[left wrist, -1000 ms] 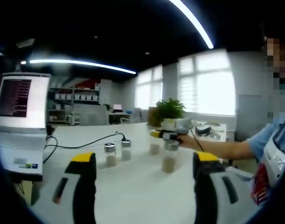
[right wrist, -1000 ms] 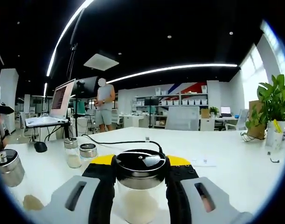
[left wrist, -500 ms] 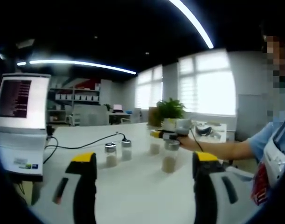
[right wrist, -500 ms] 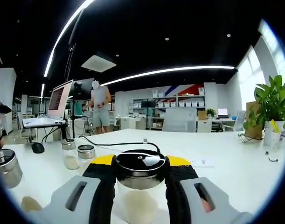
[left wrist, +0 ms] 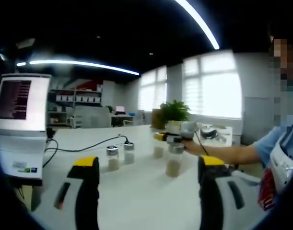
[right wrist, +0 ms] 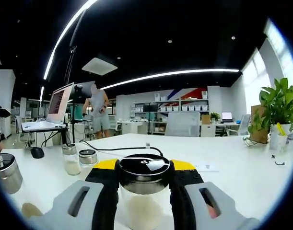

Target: Rotate the seasoning bottle until the label or dispensing opening points toward the visible target arrow and the bottle remains upright within the marked orientation range

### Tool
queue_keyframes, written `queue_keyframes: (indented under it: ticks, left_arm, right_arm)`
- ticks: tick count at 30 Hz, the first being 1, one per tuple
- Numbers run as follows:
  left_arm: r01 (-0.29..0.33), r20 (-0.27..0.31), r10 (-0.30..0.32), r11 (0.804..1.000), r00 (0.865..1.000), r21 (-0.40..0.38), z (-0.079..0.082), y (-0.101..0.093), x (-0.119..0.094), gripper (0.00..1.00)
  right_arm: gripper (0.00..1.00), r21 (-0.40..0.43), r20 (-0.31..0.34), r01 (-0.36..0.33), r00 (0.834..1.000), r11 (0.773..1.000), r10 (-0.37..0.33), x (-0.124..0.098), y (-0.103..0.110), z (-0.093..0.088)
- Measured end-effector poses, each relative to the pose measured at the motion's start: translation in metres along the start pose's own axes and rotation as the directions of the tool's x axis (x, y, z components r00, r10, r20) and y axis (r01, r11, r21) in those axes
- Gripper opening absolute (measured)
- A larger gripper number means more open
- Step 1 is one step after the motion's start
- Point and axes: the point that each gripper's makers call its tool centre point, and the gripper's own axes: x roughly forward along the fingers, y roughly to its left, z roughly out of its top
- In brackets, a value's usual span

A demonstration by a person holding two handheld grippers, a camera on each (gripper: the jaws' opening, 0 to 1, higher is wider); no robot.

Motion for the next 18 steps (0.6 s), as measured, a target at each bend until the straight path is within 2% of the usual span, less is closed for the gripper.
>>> queue_keyframes:
  ticks: [12,18]
  left_arm:
    - [0.001,-0.005,-0.001,1.000,1.000,-0.003,-0.002,0.001,0.002,0.90]
    - [0.000,-0.006,0.000,1.000,1.000,-0.002,-0.002,0.000,0.003,0.90]
  right_arm:
    - [0.39,-0.020,0.009,-0.015,1.000,1.000,0.015,-0.010,0.001,0.011]
    - [0.39,-0.024,0.021,-0.022,1.000,0.999,0.022,-0.023,0.003,0.022]
